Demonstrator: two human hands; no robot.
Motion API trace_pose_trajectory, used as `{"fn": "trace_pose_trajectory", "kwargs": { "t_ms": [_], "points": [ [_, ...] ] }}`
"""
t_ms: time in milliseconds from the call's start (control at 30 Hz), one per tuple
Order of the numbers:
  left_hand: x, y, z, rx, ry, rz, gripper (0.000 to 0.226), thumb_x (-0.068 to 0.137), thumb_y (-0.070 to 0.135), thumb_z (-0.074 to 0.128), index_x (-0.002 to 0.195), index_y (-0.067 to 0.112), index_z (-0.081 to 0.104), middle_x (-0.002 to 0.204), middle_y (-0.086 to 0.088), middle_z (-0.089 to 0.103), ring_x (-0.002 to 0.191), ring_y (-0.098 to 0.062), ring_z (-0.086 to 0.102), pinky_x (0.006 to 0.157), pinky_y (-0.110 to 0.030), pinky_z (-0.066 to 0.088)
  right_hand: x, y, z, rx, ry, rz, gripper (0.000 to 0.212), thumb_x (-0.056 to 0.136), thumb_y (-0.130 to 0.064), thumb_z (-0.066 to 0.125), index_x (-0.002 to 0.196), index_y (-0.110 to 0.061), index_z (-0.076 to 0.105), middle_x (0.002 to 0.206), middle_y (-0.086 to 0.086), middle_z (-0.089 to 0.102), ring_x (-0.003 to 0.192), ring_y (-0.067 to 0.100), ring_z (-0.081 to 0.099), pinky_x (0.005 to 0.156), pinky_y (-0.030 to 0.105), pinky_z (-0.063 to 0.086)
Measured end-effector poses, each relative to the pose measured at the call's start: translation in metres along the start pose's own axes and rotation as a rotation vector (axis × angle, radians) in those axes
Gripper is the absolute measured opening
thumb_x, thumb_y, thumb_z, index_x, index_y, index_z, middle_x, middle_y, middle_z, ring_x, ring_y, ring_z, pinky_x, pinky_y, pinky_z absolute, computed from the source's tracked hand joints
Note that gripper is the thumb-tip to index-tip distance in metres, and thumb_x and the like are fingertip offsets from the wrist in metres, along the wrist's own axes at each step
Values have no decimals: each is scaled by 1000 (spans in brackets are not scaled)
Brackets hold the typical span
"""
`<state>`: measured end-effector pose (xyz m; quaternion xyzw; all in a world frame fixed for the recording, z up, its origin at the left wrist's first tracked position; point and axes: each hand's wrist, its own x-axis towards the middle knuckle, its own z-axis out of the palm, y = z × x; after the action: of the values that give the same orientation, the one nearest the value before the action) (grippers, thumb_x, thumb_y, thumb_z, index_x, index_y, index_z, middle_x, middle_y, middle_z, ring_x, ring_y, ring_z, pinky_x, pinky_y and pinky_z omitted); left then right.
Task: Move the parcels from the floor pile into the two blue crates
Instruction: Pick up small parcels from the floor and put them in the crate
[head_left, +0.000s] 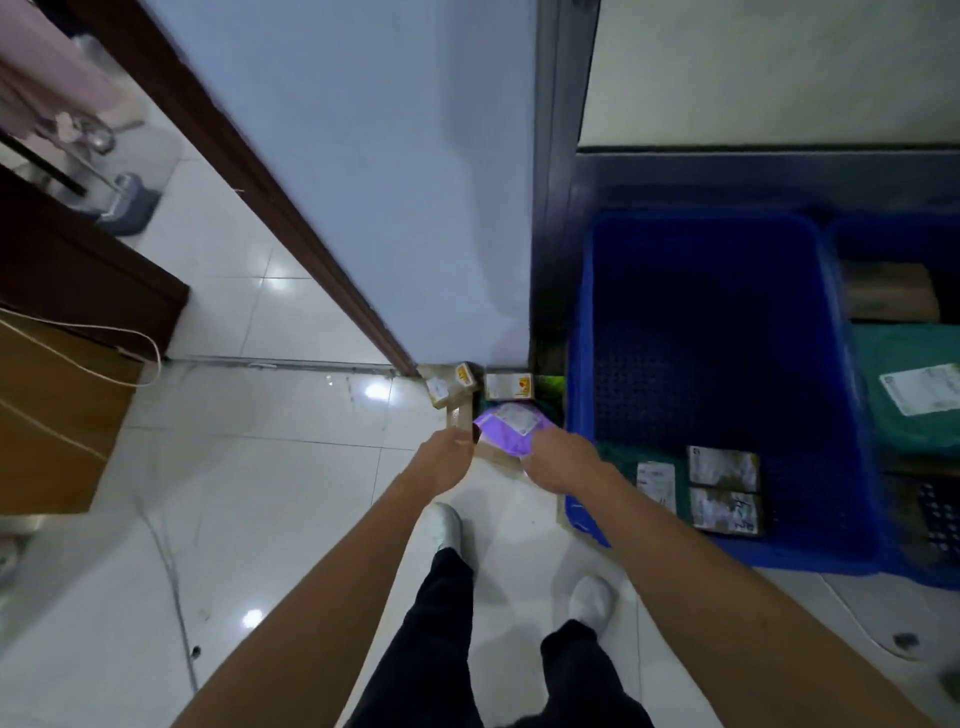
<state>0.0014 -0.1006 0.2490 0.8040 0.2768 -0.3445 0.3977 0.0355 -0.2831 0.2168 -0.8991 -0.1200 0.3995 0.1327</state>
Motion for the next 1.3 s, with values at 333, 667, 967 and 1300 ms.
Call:
{"fn": "trace_pose_trajectory", "kwargs": {
  "t_ms": [333, 667, 967, 1300],
  "points": [
    [250, -80, -18, 75, -44, -77, 46, 97, 28, 50, 141, 15, 53, 145, -7, 51, 130, -28, 49, 103, -32, 40, 243, -24, 80, 87, 13, 99, 38, 99, -29, 47, 129, -9, 59, 130, 10, 60, 117, 27, 57, 90, 32, 44],
    [492, -192, 1, 27, -9, -199, 57, 97, 26, 53, 149, 8, 40, 153, -13, 41, 135, -33, 45, 108, -39, 41, 466, -6, 180, -134, 108, 37, 41, 97, -12, 50, 138, -8, 43, 135, 15, 48, 121, 32, 52, 95, 42, 45],
    [573, -221, 14, -288, -43, -196, 45, 93, 6, 61, 137, 6, 51, 133, -11, 56, 113, -24, 54, 103, -45, 50, 557, -6, 210, 515, 36, 258, 66, 97, -15, 52, 155, -15, 22, 152, 11, 39, 136, 30, 43, 96, 31, 39],
    [527, -200, -14, -406, 28, -217, 48, 88, 0, 56, 134, 13, 59, 118, -11, 65, 103, -21, 59, 87, -37, 56, 520, -12, 194, 587, 40, 375, 43, 96, -18, 51, 138, -9, 50, 135, 16, 52, 116, 30, 56, 88, 32, 51]
  ]
}}
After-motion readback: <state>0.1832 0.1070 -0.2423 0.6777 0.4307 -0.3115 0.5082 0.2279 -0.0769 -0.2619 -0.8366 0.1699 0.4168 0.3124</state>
